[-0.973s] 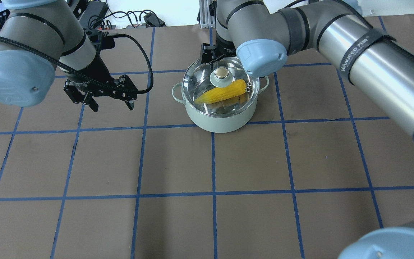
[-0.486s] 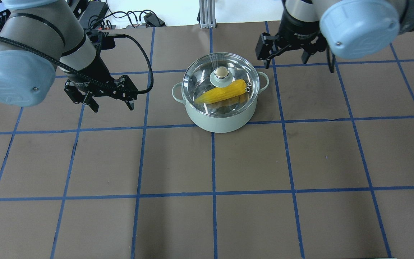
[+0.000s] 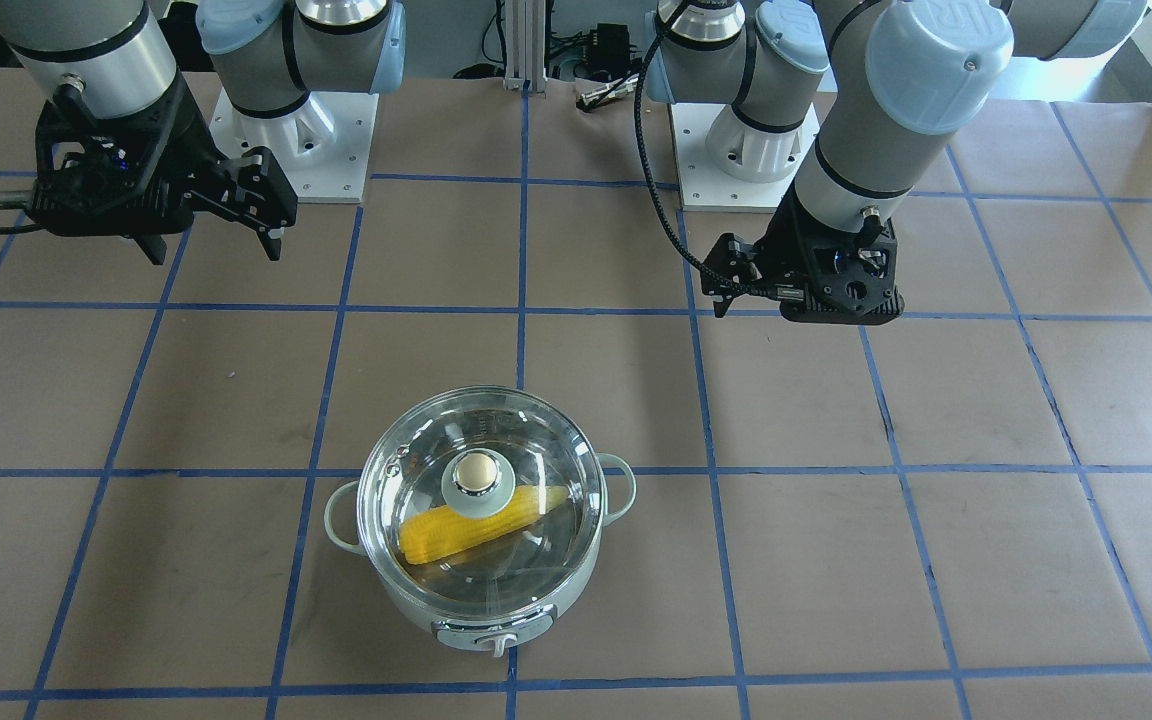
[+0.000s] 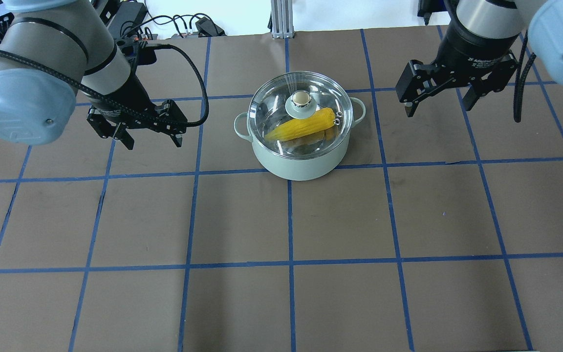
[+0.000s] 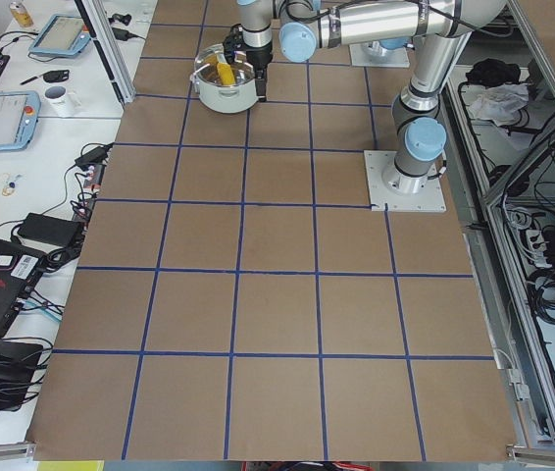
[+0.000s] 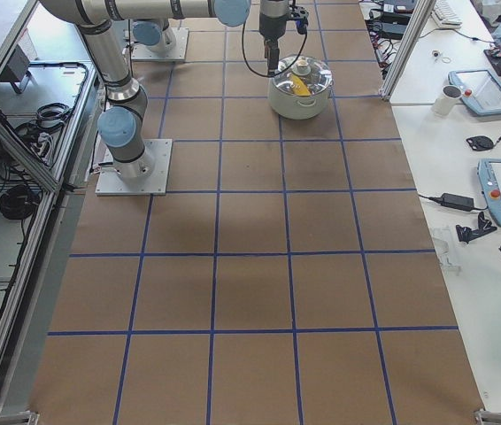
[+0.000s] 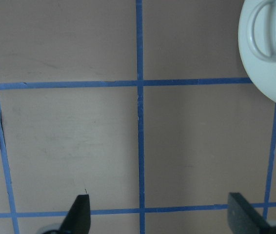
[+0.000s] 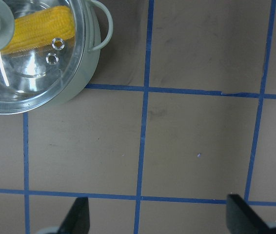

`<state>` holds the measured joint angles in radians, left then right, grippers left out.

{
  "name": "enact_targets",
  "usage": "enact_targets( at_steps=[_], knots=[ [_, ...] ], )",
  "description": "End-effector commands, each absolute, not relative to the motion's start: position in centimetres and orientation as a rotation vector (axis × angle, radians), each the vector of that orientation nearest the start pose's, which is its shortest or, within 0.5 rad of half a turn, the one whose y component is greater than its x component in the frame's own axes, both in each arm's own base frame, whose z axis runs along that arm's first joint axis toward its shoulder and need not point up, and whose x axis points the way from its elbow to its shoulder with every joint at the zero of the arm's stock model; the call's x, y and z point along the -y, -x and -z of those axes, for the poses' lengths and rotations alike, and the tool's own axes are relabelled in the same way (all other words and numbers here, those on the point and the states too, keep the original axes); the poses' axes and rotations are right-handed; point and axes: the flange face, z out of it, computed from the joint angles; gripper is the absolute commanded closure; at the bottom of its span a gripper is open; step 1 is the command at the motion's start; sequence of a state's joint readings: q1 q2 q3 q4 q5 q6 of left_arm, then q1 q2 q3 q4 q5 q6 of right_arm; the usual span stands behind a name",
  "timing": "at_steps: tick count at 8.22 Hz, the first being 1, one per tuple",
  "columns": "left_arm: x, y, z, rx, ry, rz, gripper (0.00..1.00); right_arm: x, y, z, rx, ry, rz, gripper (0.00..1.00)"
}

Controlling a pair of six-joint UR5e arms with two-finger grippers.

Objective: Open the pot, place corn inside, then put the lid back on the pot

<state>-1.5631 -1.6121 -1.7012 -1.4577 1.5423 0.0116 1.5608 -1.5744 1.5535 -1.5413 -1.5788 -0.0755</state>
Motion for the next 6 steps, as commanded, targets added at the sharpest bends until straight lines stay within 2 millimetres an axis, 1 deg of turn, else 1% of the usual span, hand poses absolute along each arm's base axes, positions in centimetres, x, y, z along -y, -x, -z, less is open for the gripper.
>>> enact_targets(
  at_steps=[1,6],
  knots=[
    [51.55,13.06,-42.24,-3.151,-0.022,0.106,0.0,48.55,-12.44,-49.81,-3.147,0.097,-0.03,0.0],
    [51.34,13.03,-42.33,-3.149,0.0,0.099,0.0,48.7,-12.43,-49.82,-3.147,0.094,-0.017,0.0]
  ],
)
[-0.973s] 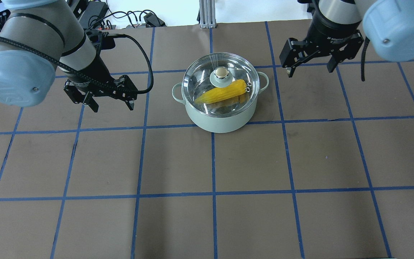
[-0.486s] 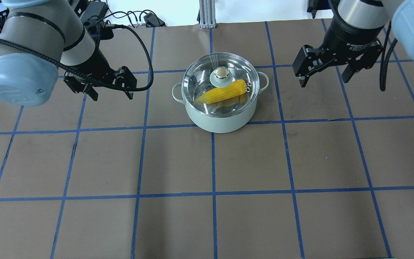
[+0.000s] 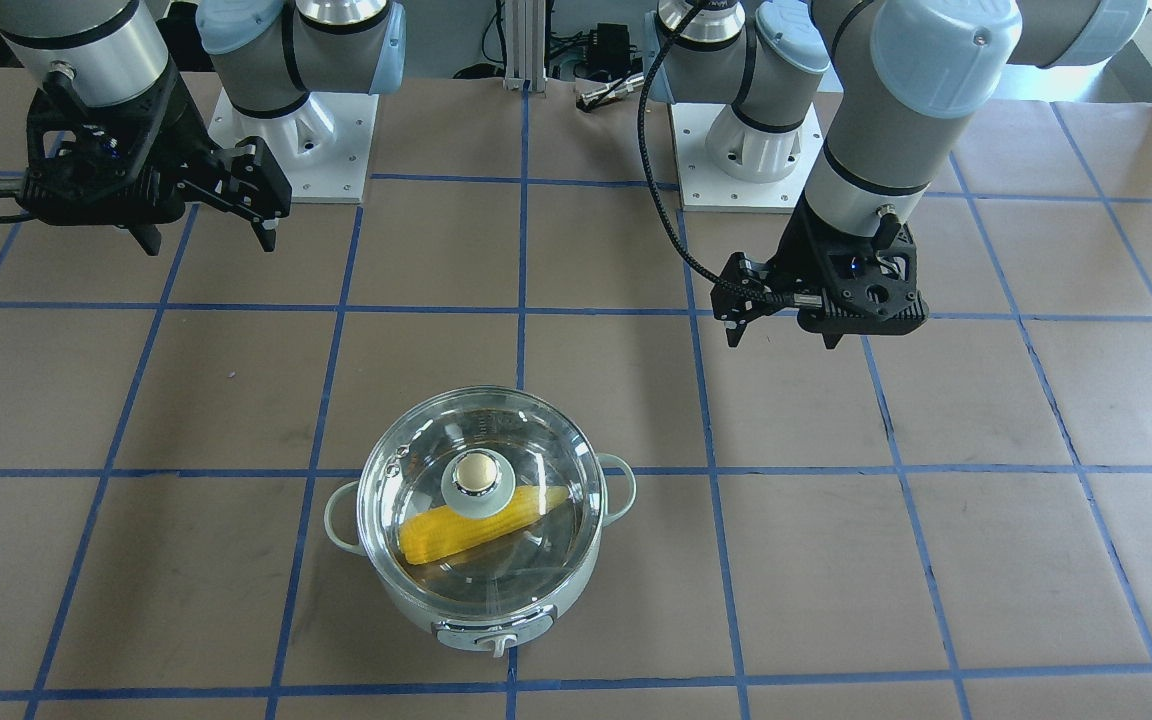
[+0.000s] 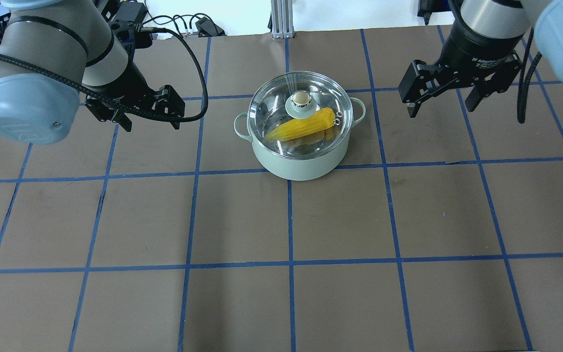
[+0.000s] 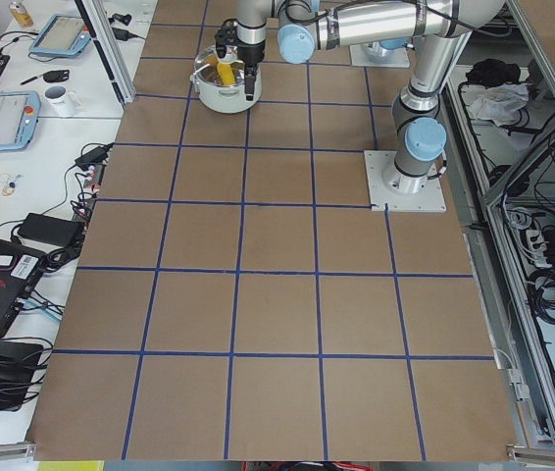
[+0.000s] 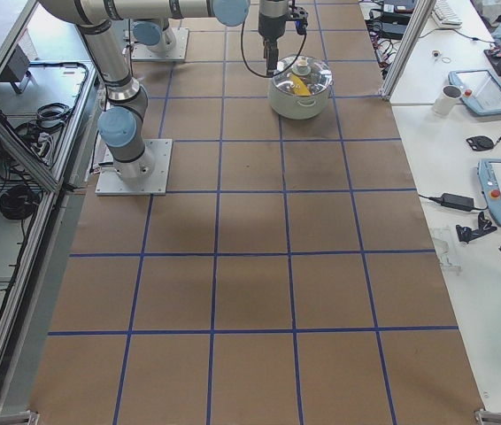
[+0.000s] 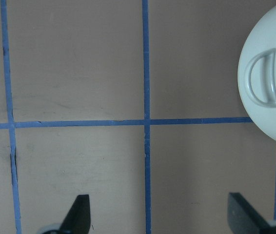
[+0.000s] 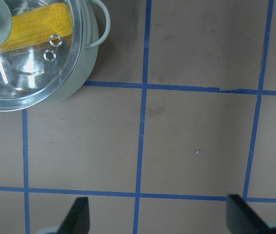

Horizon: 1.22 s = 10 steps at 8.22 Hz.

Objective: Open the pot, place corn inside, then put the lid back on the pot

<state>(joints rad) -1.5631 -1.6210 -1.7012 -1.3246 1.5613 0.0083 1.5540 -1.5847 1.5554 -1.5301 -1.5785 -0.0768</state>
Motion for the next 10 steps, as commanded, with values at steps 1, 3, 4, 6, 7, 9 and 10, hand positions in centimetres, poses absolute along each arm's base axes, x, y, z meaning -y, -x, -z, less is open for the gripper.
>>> enact_targets(
  at_steps=[1,3,4,6,7,9,10],
  knots=[
    [51.36,12.97,-42.37,-3.15,0.002,0.097,0.0,48.7,-12.43,-49.82,-3.147,0.094,-0.017,0.0],
    [51.32,12.97,-42.28,-3.15,0.0,0.092,0.0,48.7,-12.43,-49.82,-3.147,0.097,-0.017,0.0],
    [51.32,12.97,-42.28,-3.15,0.0,0.092,0.0,48.63,-12.43,-49.88,-3.147,0.094,-0.017,0.0],
    [51.32,12.97,-42.11,-3.151,-0.003,0.085,0.0,48.7,-12.43,-49.82,-3.147,0.099,-0.017,0.0],
    [51.28,12.97,-42.02,-3.151,-0.01,0.08,0.0,48.63,-12.43,-49.88,-3.147,0.101,-0.017,0.0],
    [51.18,12.95,-41.72,-3.149,-0.015,0.07,0.0,48.68,-12.42,-49.81,-3.149,0.099,-0.02,0.0],
    [51.11,12.95,-41.72,-3.149,-0.017,0.07,0.0,48.63,-12.42,-49.88,-3.149,0.102,-0.018,0.0]
  ],
)
